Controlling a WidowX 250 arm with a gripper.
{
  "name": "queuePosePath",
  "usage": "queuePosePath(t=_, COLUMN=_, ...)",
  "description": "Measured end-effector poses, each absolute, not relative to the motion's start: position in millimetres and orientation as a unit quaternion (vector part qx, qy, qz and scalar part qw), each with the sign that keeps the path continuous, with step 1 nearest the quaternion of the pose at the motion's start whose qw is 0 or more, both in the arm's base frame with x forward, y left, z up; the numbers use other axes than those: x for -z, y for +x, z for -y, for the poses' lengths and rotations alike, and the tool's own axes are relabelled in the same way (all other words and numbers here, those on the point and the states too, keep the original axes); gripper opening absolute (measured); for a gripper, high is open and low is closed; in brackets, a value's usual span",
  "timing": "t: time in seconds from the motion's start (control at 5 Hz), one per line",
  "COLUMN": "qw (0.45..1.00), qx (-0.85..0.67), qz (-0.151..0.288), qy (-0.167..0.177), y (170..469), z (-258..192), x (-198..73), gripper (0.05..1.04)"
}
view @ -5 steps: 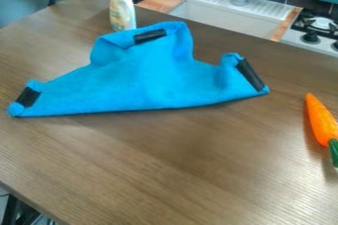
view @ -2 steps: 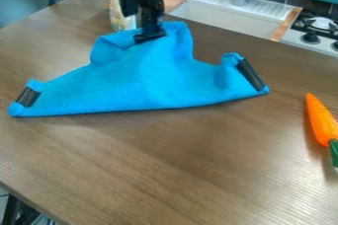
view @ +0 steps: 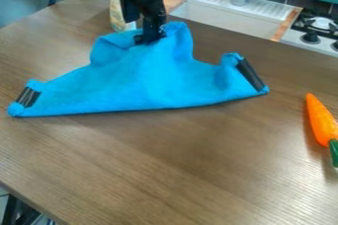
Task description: Unfold the cloth from top left to bottom right
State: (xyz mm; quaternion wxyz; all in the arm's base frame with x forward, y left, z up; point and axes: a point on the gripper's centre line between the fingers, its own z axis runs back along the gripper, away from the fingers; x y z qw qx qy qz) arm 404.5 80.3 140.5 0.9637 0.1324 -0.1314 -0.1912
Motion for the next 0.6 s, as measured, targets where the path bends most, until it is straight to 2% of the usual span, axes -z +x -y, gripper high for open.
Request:
queuePosePath(t=0.2, qw=0.964, qx=0.191, qz=0.128, qy=0.135, y=405.0, z=-81.0, x=-138.0, gripper=0.951)
queuePosePath(t=0.6, qw=0.967, qx=0.183, qz=0.124, qy=0.127, y=402.9, z=-85.8, x=-136.0, gripper=0.379)
